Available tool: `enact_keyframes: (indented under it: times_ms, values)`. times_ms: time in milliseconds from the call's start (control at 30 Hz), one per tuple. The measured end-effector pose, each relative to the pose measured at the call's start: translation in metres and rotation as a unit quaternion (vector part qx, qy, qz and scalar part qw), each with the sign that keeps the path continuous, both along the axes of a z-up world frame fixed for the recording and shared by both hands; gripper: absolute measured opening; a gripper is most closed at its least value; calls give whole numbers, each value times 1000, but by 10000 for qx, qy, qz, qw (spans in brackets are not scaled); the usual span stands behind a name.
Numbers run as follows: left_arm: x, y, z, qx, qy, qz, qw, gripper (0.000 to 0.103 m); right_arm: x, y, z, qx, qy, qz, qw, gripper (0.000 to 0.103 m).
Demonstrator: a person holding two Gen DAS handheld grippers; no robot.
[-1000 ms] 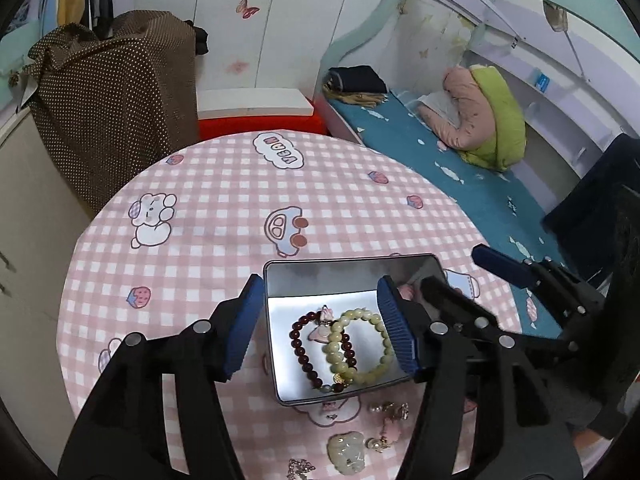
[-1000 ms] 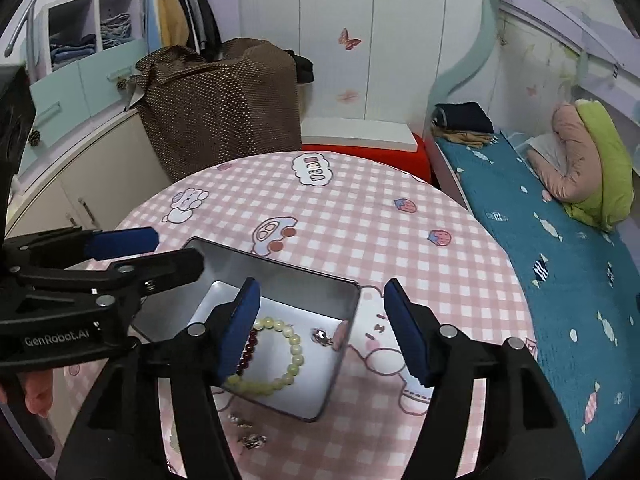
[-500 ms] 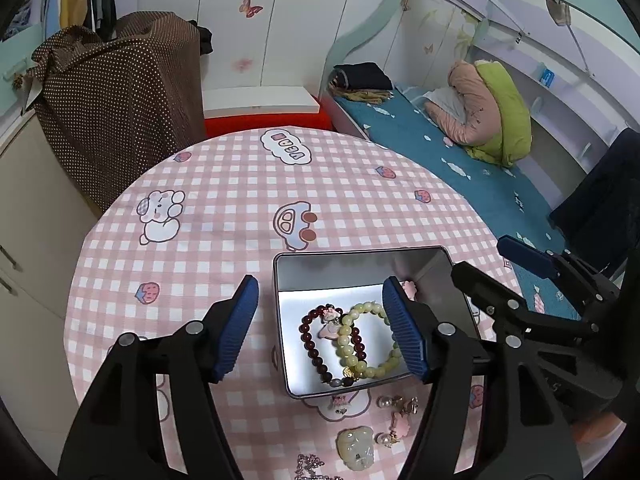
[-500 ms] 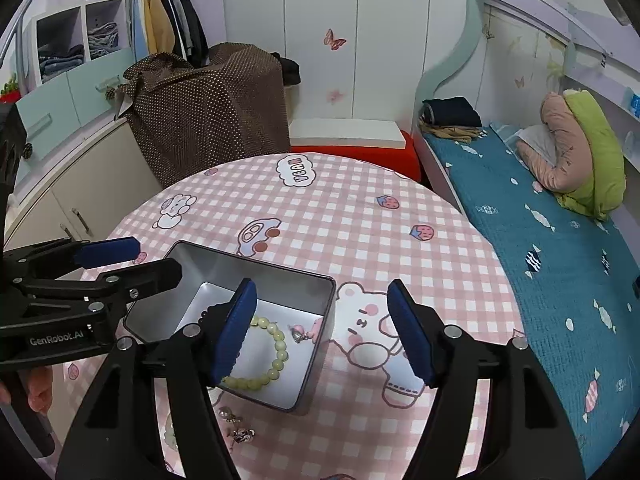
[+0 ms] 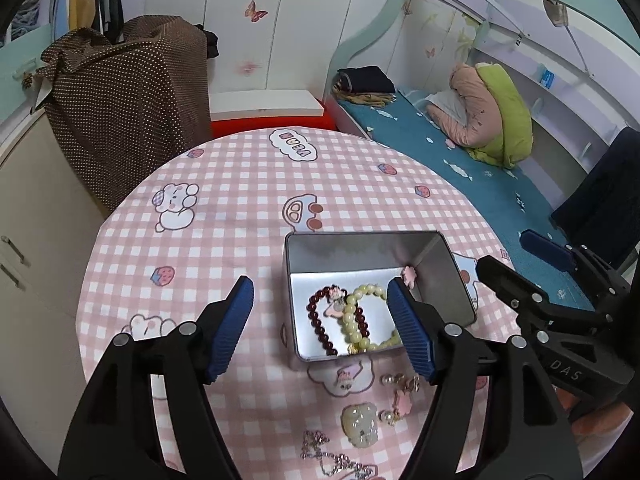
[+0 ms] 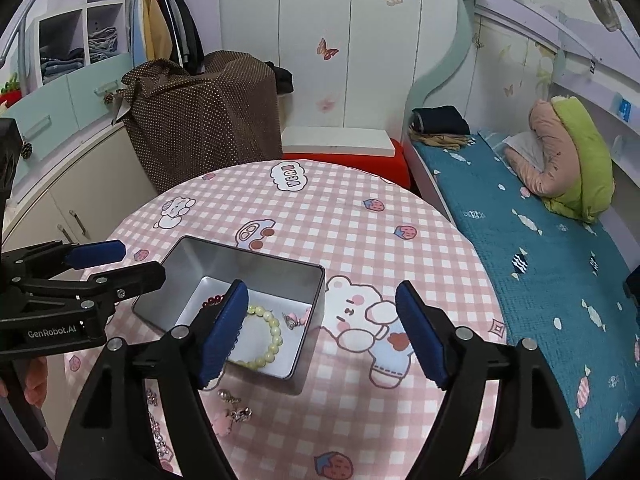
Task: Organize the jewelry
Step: 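Withdraw both tools from the tin toward the remaining jewelry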
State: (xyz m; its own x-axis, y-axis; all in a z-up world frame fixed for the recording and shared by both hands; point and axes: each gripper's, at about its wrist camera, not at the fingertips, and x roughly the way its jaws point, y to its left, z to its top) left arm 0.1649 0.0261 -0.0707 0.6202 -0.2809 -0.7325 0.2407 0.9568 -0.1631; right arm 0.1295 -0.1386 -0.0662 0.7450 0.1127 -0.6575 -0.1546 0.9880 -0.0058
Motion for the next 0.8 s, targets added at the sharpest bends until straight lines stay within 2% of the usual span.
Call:
enact_keyframes:
  times_ms: [267, 333, 467, 800]
  values:
    - [-24, 8, 4, 52, -97, 51, 9999, 78, -24, 2, 7, -78, -141, -81, 9998, 84]
    - [-31, 10, 4, 67, -123, 66, 9999, 82, -31, 4, 9, -92, -173, -94, 9998, 86]
    - [-44, 12, 4, 95, -140, 78, 9998, 84, -40, 4, 11, -120, -206, -150, 9996, 90]
    - [-68, 19, -3, 178, -107, 108, 9997, 88, -61, 7, 7, -56, -151, -188, 9997, 95]
